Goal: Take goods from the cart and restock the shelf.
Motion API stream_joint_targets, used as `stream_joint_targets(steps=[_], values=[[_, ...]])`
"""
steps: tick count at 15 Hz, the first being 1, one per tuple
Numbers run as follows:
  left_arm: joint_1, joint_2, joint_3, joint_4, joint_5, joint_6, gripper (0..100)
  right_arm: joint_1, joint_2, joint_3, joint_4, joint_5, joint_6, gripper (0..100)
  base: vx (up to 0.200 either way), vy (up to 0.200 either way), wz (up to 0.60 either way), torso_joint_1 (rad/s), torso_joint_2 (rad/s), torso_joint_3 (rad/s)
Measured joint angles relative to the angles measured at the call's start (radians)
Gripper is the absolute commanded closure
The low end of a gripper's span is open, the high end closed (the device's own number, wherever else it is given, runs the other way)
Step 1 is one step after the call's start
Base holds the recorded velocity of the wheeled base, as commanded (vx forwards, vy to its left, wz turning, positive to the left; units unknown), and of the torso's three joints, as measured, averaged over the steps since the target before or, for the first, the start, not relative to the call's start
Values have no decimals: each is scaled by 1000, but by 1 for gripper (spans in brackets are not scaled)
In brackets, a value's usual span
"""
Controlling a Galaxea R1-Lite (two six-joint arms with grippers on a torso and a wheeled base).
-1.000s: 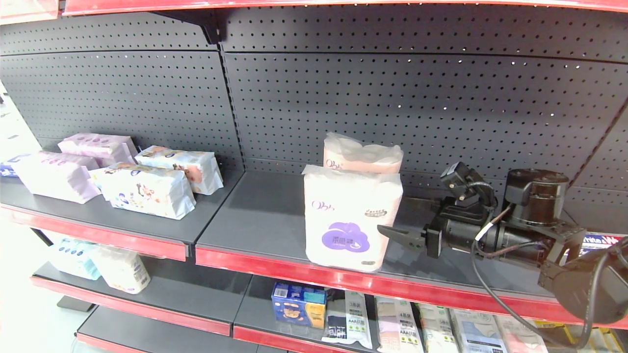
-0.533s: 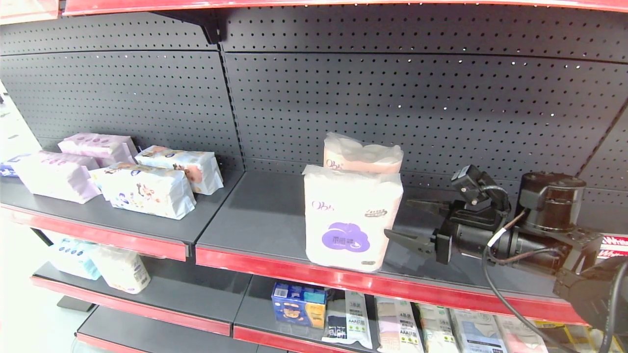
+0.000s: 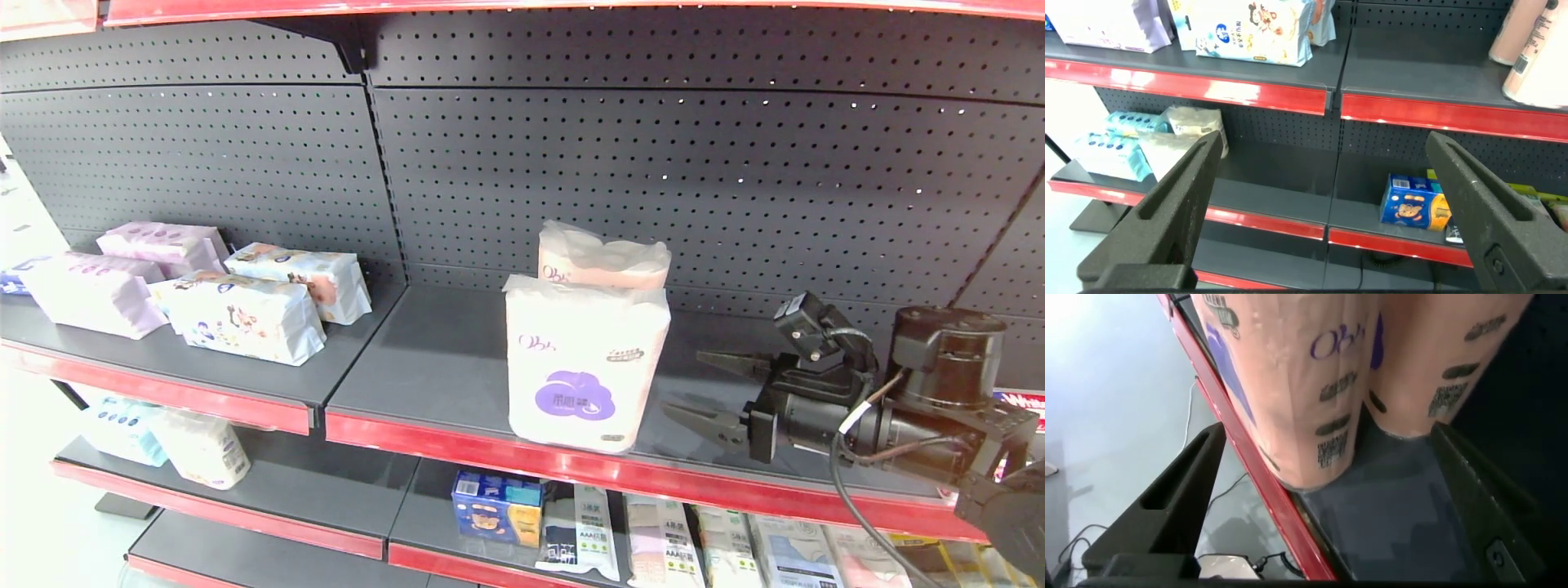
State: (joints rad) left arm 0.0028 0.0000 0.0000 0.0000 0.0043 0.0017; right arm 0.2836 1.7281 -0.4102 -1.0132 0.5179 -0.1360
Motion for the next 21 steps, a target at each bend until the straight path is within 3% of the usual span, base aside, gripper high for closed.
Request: stream_joint_targets(steps=[11, 16, 21], values=[[0, 0, 0, 0, 0, 0, 0, -141, -29, 57, 1, -10, 17, 0, 0, 0, 0, 0, 0, 0], [0, 0, 0, 0, 0, 0, 0, -155, -28, 17, 1, -174, 68, 0, 0, 0, 0, 0, 0, 0], [0, 0, 0, 0, 0, 0, 0, -143, -3, -68, 0, -196, 119, 0, 0, 0, 0, 0, 0, 0]])
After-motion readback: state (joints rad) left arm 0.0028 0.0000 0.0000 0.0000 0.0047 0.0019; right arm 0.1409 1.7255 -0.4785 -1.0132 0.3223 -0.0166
